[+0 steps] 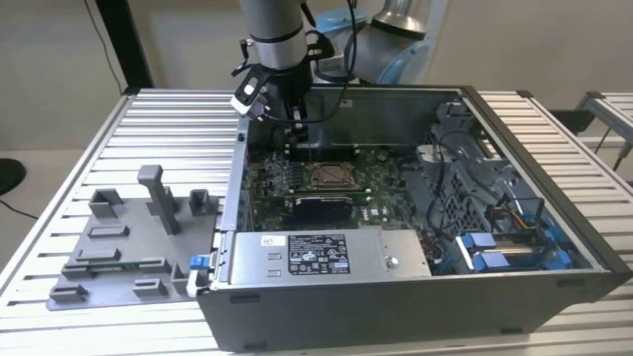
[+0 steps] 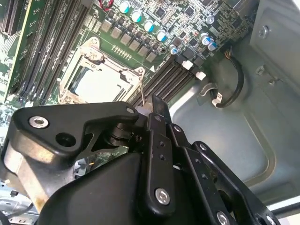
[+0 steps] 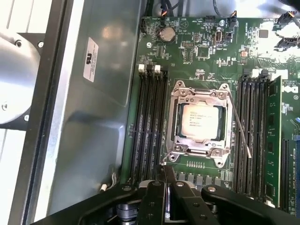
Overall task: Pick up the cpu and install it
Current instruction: 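Install the first cpu locking lever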
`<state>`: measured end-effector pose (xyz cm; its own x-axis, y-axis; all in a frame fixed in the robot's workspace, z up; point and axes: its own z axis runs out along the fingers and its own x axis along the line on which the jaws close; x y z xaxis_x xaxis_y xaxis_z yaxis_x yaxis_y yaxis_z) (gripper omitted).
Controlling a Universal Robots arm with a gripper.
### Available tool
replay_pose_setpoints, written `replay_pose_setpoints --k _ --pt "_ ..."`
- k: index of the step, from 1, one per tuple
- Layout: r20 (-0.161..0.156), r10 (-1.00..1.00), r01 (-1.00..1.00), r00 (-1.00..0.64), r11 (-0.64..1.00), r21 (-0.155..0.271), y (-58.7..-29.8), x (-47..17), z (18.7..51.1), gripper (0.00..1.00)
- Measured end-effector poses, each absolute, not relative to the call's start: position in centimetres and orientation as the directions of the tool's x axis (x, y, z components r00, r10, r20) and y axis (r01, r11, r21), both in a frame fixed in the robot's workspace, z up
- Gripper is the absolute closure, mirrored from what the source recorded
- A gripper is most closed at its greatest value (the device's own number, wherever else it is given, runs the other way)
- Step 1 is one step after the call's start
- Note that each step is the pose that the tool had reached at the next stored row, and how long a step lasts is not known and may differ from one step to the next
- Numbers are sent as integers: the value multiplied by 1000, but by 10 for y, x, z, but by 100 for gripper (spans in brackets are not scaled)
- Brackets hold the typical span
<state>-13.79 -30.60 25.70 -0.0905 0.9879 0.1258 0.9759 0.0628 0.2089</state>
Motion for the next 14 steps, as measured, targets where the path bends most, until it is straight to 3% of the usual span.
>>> replay_pose_setpoints --k 14 --pt "142 986 976 -90 59 210 -312 -122 257 100"
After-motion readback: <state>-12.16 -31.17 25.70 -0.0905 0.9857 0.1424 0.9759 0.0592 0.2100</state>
